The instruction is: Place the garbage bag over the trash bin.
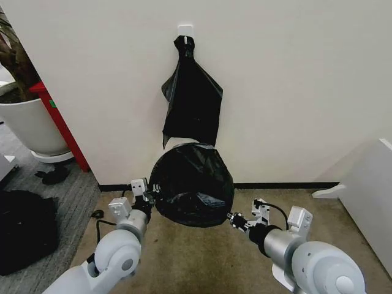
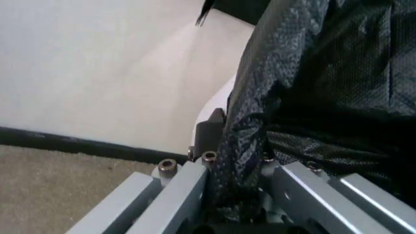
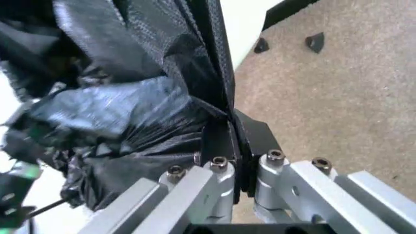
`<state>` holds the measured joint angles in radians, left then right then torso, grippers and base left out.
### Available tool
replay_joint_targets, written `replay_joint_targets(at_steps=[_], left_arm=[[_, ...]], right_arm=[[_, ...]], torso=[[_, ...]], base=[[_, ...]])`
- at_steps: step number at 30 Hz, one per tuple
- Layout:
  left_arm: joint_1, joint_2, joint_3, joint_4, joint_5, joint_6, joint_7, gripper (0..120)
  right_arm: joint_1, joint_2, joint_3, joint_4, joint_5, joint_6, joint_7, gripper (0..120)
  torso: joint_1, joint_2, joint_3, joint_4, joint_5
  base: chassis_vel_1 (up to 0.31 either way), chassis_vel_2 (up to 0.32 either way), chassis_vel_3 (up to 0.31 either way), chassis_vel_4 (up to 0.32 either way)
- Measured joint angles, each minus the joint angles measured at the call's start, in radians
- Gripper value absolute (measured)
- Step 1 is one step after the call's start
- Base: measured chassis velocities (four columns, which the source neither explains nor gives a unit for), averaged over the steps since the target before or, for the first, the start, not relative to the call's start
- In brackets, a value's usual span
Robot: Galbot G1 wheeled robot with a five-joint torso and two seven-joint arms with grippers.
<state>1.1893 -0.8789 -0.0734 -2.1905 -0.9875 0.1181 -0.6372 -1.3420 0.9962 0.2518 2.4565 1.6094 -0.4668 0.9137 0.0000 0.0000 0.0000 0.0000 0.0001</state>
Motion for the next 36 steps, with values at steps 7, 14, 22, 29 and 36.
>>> replay_joint_targets(at_steps=[7, 14, 22, 29, 36], left_arm=[[0.000, 0.005, -0.013, -0.023, -0.054, 0.009, -0.022, 0], [0.016, 0.002, -0.016, -0.038, -0.074, 0.014, -0.033, 0], [0.015, -0.002, -0.014, -0.038, -0.084, 0.017, -0.038, 0], [-0.019, -0.015, -0.021, 0.006, -0.072, 0.009, -0.047, 0], [-0.056, -0.026, -0.018, 0.046, -0.055, -0.004, -0.061, 0]], right_arm=[[-0.018, -0.014, -0.010, -0.051, -0.131, -0.040, -0.129, 0], [-0.024, -0.018, -0.022, -0.093, -0.280, -0.022, -0.239, 0], [-0.034, -0.020, -0.026, -0.108, -0.395, 0.004, -0.308, 0], [-0.073, -0.044, 0.024, -0.011, -0.291, -0.006, -0.195, 19], [-0.067, -0.056, 0.057, 0.043, -0.158, 0.044, -0.065, 47]], torso=[[0.000, 0.000, 0.000, 0.0000, 0.0000], [0.000, 0.000, 0.000, 0.0001, 0.0000], [0.000, 0.000, 0.000, 0.0000, 0.0001], [0.000, 0.000, 0.000, -0.0001, -0.0001], [0.000, 0.000, 0.000, -0.0001, 0.0000]], base=[[0.000, 0.000, 0.000, 0.000], [0.000, 0.000, 0.000, 0.000], [0.000, 0.000, 0.000, 0.000], [0.000, 0.000, 0.000, 0.000], [0.000, 0.000, 0.000, 0.000]])
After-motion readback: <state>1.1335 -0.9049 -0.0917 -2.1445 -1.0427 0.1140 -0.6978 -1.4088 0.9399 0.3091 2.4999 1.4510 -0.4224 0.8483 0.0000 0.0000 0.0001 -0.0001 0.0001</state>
